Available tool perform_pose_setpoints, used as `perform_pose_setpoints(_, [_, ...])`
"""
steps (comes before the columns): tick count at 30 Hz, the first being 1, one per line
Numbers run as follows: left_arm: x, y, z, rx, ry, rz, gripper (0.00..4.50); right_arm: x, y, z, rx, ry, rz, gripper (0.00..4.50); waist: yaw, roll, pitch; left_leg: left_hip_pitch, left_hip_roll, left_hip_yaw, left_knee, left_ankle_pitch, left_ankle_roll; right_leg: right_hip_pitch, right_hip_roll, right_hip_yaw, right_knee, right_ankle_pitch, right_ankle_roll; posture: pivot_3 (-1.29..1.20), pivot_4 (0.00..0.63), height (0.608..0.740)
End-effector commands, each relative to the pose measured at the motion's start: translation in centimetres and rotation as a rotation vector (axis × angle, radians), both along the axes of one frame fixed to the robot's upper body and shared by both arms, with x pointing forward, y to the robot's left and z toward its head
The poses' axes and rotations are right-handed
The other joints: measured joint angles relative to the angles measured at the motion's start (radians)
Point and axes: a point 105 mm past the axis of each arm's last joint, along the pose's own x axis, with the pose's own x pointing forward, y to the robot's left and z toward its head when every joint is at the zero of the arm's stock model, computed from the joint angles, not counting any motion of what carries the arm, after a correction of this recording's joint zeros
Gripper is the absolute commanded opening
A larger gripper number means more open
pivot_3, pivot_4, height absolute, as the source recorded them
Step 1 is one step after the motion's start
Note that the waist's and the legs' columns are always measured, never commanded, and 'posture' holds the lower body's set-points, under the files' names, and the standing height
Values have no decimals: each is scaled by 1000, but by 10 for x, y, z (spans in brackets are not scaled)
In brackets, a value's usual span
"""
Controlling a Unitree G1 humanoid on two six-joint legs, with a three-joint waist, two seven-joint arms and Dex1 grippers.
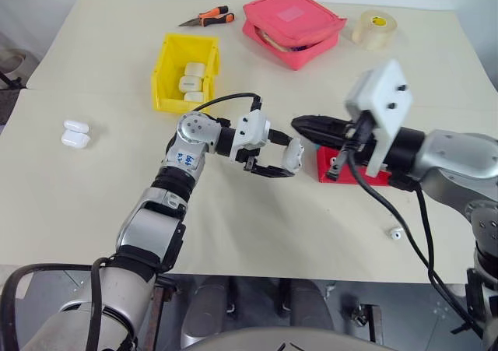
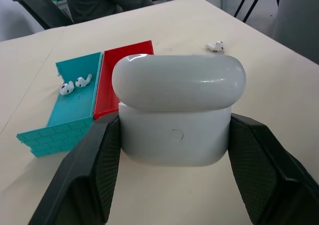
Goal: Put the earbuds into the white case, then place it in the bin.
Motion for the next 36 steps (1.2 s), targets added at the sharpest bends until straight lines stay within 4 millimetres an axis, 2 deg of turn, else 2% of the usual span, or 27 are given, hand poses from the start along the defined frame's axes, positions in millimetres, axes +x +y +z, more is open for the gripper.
perform_pose_setpoints(1, [2, -7, 12, -12, -52, -3, 2790, -2, 6, -13, -55, 62, 25, 51, 0, 0, 0, 0, 0, 0, 0, 0, 0, 0, 0, 0, 0, 0, 0, 0, 150, 740])
perform_pose_setpoints(8, [3, -10, 16, -59, -67, 14, 2790, 11, 7, -23, -80, 76, -3, 51, -1, 0, 0, -1, 0, 1, 0, 0, 0, -2, 0, 0, 1, 0, 0, 0, 150, 740])
perform_pose_setpoints(11, [4, -10, 18, -80, -66, 23, 2790, 16, 1, -27, -97, 84, -35, 51, -1, 0, 0, -2, 0, 2, 0, 0, 0, -3, 0, 0, 1, 0, 0, 0, 150, 740])
perform_pose_setpoints(14, [4, -7, 21, -115, -68, 35, 2790, 17, -16, -30, -124, 88, -93, 51, 1, 0, 0, -2, 0, 2, 0, 0, 0, -3, 0, 0, 1, 0, 0, 0, 150, 740])
perform_pose_setpoints(22, [12, 9, 38, -251, -73, 140, 2790, 13, -82, -21, -136, 92, -304, 51, 0, -1, 1, -3, 0, 1, 0, 0, 0, -4, 0, 0, 0, 0, 1, 0, 150, 740])
perform_pose_setpoints(26, [21, 22, 63, -419, -83, 243, 2790, 4, -102, -6, 81, 52, -299, 51, 2, -1, 1, -3, 0, 1, 1, 0, 0, -3, 0, 1, 0, 0, 1, 0, 150, 740])
perform_pose_setpoints(29, [36, 40, 81, -545, -66, 385, 2790, -7, -118, 1, 214, -47, -247, 51, 4, -1, 1, -3, 0, 1, 0, 0, 0, -3, 0, 0, 0, 1, 1, 0, 150, 740])
perform_pose_setpoints(31, [45, 50, 88, -596, -59, 466, 2790, -12, -131, -2, 266, -42, -244, 51, 3, -1, 1, -1, 0, 1, 0, 0, 0, -1, 0, 0, 0, 1, 1, 0, 150, 740])
perform_pose_setpoints(33, [56, 69, 96, -658, -52, 581, 2790, -27, -140, -17, 257, 32, -183, 51, 7, -2, 1, 0, -1, 2, 0, 0, 1, 1, 0, 1, 0, 1, 2, 0, 150, 740])
perform_pose_setpoints(36, [69, 96, 100, -705, -46, 728, 2790, -36, -163, -29, 244, 88, -189, 633, 2, -2, 1, 1, -1, 2, 0, 0, 1, 2, 1, 1, -1, 1, 2, 0, 150, 740])
